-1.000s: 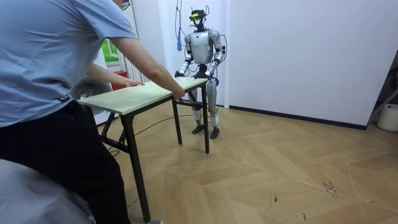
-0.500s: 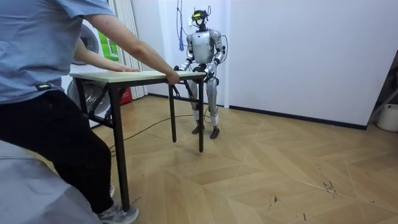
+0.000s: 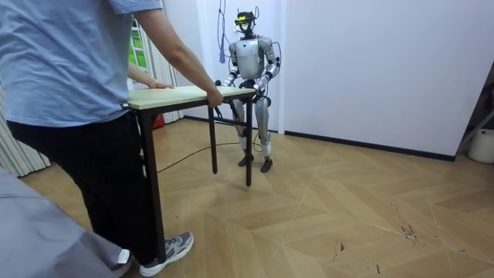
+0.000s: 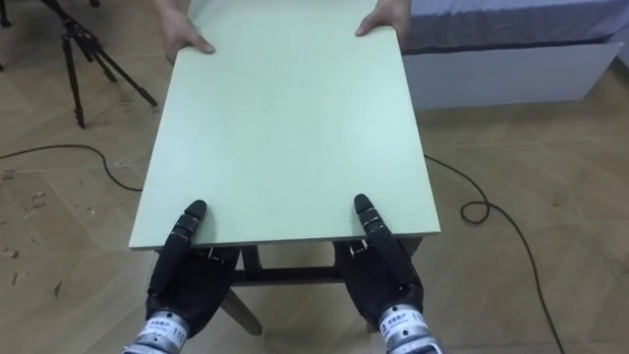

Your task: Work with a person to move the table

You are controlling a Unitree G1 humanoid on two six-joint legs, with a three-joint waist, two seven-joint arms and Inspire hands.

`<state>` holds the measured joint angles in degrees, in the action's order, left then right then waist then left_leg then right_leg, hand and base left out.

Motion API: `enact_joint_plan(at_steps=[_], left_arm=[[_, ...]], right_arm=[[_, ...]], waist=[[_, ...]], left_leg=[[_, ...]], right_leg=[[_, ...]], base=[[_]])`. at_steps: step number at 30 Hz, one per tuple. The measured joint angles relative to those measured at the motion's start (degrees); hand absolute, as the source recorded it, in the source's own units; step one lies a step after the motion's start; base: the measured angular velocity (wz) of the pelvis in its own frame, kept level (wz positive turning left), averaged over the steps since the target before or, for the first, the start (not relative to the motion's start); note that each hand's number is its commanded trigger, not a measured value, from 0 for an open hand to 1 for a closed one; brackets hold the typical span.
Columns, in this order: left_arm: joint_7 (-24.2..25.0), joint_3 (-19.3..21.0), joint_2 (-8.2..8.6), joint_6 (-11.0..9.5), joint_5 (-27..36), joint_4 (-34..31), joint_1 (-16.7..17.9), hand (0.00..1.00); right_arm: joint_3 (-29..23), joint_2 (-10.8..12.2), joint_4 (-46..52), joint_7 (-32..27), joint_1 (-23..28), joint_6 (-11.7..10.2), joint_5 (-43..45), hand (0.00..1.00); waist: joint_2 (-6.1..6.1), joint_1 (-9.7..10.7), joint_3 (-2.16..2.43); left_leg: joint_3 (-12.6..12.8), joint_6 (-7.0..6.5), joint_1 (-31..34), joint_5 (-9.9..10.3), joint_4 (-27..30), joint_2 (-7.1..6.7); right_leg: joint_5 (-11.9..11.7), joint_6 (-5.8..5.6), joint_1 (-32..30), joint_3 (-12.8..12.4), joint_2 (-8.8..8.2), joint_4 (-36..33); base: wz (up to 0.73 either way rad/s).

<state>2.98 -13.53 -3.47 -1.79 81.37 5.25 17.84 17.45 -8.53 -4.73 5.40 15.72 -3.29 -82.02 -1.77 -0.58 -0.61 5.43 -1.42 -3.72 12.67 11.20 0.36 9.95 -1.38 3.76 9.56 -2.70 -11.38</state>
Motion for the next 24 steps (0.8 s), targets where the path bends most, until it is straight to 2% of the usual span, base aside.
enact_joint_plan(at_steps=[3, 7, 11, 17, 19, 22, 24], left_arm=[[0.0, -0.23, 0.01, -0.04, 0.08, -0.11, 0.55, 1.0], [0.02, -0.55, -0.03, -0.55, 0.01, -1.17, 1.11, 1.0], [-0.02, -1.49, -1.4, -0.79, -1.09, -2.25, 1.99, 1.0], [0.05, -2.2, -1.89, -1.11, -1.19, -3.68, 3.29, 1.0], [0.05, -2.34, -1.92, -2.01, -2.09, -3.81, 3.29, 1.0], [0.05, -2.37, -1.95, -2.82, -2.37, -3.82, 3.22, 1.0], [0.06, -2.6, -2.06, -2.82, -2.38, -3.81, 3.23, 1.0]], right_arm=[[0.17, -0.01, 0.01, 0.3, 0.2, -0.02, 0.31, 1.0], [0.17, -0.1, 1.32, 0.72, 1.39, -0.38, 0.39, 1.0], [0.9, -0.34, 1.53, 1.09, 3.34, -1.17, -0.8, 1.0], [1.76, -0.66, 3.19, 2.5, 5.82, -2.42, -1.04, 1.0], [2.13, -0.44, 3.17, 2.49, 5.83, -2.57, -1.19, 1.0], [2.83, -0.04, 3.14, 2.49, 5.83, -3.13, -1.42, 1.0], [2.89, -0.11, 3.06, 2.64, 5.95, -3.32, -1.81, 1.0]], waist=[[0.38, -0.14, -0.17], [0.57, -0.79, -0.09], [0.53, -1.31, -0.07], [0.62, -1.54, -0.12], [0.69, -1.45, -0.16], [0.92, -1.31, -0.31], [1.29, -1.25, -0.63]], left_leg=[[0.0, 0.0, 0.22, 0.0, -0.05, -0.04], [0.0, 0.0, 1.24, 0.0, -0.01, -0.1], [0.0, 0.0, 1.48, 0.0, 0.0, -0.07], [-0.01, 0.0, 1.45, 0.0, 0.36, -0.1], [-0.02, 0.0, 1.69, 0.0, 0.51, -0.11], [-0.02, 0.02, 1.91, -0.01, 0.57, -0.08], [-0.07, 0.02, 2.21, 0.0, 0.52, -0.06]], right_leg=[[0.0, 0.0, -0.12, 0.02, -0.02, 0.28], [0.0, 0.0, -0.84, 0.03, 0.0, 0.73], [0.0, 0.0, -0.86, 0.07, 0.02, 0.66], [0.0, 0.0, -0.85, 0.15, -0.04, 0.65], [-0.01, 0.01, -0.85, 0.22, -0.04, 0.61], [-0.06, 0.09, -0.88, 0.36, -0.04, 0.58], [-0.1, 0.16, -1.0, 0.43, -0.04, 0.56]], base=[[0.0], [0.0], [0.0], [0.0], [0.0], [0.0], [0.0]])
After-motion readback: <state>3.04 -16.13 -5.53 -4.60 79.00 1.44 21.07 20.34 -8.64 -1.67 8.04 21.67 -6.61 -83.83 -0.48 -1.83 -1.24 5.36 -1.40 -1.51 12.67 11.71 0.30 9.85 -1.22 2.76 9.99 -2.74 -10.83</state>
